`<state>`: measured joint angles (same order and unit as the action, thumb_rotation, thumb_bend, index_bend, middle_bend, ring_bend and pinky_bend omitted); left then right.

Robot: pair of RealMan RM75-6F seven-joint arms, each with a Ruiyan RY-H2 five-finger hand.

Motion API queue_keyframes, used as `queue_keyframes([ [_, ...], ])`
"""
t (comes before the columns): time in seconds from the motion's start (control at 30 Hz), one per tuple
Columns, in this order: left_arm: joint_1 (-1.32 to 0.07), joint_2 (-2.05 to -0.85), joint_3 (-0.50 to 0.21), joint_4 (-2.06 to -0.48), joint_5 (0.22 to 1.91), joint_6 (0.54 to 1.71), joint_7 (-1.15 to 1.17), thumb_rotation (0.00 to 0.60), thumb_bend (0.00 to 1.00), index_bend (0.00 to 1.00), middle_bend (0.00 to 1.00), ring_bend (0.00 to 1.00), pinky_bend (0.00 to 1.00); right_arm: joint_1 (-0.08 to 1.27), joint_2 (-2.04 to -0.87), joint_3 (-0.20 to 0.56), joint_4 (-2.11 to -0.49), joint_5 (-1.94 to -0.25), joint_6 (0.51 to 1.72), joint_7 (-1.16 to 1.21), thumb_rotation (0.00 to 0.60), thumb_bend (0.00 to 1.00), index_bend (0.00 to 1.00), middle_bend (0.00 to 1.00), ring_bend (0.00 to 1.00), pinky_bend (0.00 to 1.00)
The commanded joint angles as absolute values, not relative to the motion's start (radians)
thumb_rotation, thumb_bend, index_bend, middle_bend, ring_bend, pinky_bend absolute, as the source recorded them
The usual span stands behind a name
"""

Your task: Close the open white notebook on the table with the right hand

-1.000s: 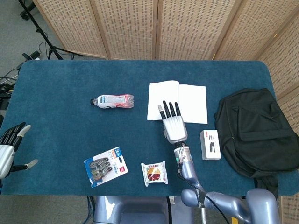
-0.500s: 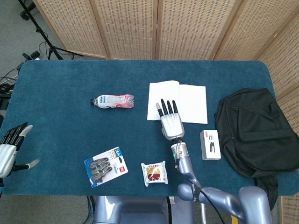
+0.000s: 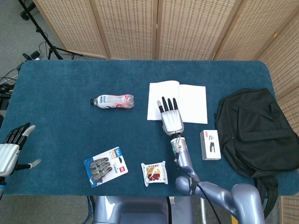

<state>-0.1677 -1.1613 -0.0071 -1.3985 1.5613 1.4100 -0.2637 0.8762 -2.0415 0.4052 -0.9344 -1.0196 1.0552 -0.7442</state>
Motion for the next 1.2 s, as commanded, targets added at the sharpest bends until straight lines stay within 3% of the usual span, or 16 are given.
queue_keyframes([
  [0.03, -0.172, -1.165, -0.005, -1.395, 1.560, 1.400, -0.264, 0.553, 0.07, 0.00, 0.00, 0.00, 0.08, 0.895, -2.055, 0.412, -0.890, -1.019, 1.040, -0.713, 0.600, 0.26, 0.00, 0.00, 0.00, 0.00],
  [1.2, -0.186, -1.177, 0.013, -1.392, 1.573, 1.384, -0.257, 0.553, 0.07, 0.00, 0.00, 0.00, 0.08, 0.977, -2.159, 0.429, -0.598, -1.027, 0.982, -0.542, 0.600, 0.28, 0.00, 0.00, 0.00, 0.00],
])
